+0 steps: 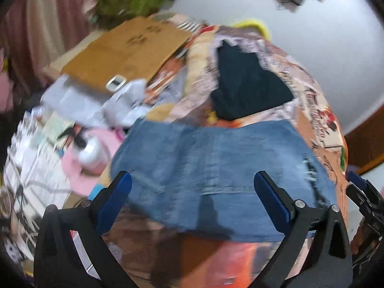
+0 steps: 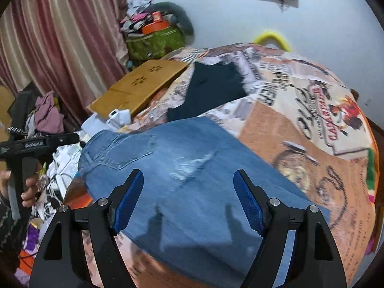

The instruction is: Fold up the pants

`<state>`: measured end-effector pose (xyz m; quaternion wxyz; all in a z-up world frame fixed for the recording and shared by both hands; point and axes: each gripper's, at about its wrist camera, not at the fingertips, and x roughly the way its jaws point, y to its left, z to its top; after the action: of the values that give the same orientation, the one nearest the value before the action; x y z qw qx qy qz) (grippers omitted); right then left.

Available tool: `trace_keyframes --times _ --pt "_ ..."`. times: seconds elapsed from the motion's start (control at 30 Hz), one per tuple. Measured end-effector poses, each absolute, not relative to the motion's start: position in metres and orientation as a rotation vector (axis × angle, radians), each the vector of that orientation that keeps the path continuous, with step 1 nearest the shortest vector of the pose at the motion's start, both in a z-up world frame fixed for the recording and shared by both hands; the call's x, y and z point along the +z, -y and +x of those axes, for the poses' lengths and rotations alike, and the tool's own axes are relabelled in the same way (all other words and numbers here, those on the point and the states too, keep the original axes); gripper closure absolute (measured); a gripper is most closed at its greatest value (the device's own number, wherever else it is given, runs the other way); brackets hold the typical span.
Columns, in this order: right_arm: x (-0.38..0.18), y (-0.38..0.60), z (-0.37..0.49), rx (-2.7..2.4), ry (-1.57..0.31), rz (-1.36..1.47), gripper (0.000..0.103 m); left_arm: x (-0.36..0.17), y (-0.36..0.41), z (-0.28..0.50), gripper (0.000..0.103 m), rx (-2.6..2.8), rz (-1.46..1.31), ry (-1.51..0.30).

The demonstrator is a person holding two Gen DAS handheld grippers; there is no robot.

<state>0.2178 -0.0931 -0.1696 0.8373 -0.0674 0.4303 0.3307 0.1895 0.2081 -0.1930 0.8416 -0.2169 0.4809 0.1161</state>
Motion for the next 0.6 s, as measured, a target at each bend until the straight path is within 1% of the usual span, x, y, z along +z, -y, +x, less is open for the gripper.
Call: trace_keyframes --times 0.17,0.33,0.4,0.5,0.6 --pt "-0.191 0.063 0.214 0.766 -0.988 -0.144 0.029 -0.233 -0.236 0.170 0.000 0.244 -0.587 -1.106" --pt "-0.218 0.039 0.209 0.820 -1.090 -0.165 0.028 -0.262 -0.247 0.151 0.000 0.200 -0.770 -1.151" --pt "-0.223 0.034 0.206 0.823 -1.100 -0.181 0.026 -0.271 -0.247 0.149 0.000 0.172 -0.827 -1.168" --pt "-0.224 0.032 0.205 0.820 -1.100 -0.196 0.026 -0.286 -0.246 0.148 0.000 0.122 -0.915 -1.194" --pt "-0.225 0.032 0.208 0.825 -1.117 -0.182 0.026 -0.292 -0.248 0.149 0.000 0.110 -0.969 -1.173"
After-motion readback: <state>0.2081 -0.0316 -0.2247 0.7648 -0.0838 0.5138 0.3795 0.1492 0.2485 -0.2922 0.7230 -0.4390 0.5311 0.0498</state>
